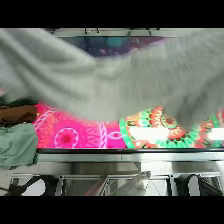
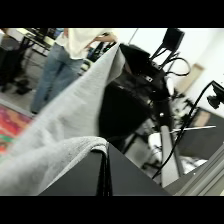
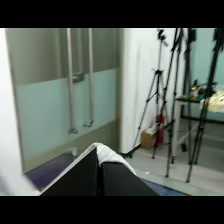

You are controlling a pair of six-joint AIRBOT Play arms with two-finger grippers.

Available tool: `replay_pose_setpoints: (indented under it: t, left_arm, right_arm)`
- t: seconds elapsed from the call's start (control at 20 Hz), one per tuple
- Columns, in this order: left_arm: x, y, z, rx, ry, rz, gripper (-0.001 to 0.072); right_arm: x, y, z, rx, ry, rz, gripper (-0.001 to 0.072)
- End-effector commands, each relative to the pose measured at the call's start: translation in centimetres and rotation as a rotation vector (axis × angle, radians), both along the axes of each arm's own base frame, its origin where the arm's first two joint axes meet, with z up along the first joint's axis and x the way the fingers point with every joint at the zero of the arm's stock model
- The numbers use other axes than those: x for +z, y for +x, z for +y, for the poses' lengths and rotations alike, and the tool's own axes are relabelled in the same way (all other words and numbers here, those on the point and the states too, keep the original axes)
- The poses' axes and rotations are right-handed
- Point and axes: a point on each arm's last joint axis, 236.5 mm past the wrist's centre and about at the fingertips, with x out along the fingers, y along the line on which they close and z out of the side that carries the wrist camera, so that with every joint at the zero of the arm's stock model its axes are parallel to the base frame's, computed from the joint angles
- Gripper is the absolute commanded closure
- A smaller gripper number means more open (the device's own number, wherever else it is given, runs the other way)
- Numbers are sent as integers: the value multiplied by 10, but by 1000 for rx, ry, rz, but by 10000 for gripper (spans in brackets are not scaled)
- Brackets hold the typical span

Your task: Fold the shirts.

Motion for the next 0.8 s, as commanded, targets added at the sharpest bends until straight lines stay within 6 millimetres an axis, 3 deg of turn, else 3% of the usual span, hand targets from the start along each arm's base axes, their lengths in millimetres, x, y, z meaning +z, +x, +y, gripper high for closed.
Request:
replay_pose_setpoints:
  t: [0.0,0.1,0.25,0.35,0.5,0.55,0.6,0.65,0.7,0.75]
  left_arm:
    - [-28,3,-6,178,197,-5,688]
    - [-57,17,-8,196,217,92,684]
    - [-126,45,-12,132,224,316,684]
    - [-188,76,-13,129,236,497,682]
    - [-300,113,-11,140,321,724,680]
    - [-339,127,-6,169,345,812,585]
    - [-369,143,0,203,351,876,351]
    - [-391,165,10,252,326,922,46]
    - [-400,191,21,295,271,948,-7]
    - [-399,214,33,319,206,951,-7]
  right_arm:
    - [3,1,-3,-43,-45,-14,702]
    - [-13,20,-10,-6,-41,59,702]
    - [-54,66,-34,46,26,217,702]
    - [-110,107,-41,108,81,377,702]
    - [-243,179,-36,116,108,706,701]
    - [-289,200,-35,87,99,801,695]
    - [-329,220,-37,52,93,879,560]
    - [-360,241,-43,20,119,940,304]
    - [-380,257,-48,8,156,984,247]
    - [-392,268,-55,10,176,1014,247]
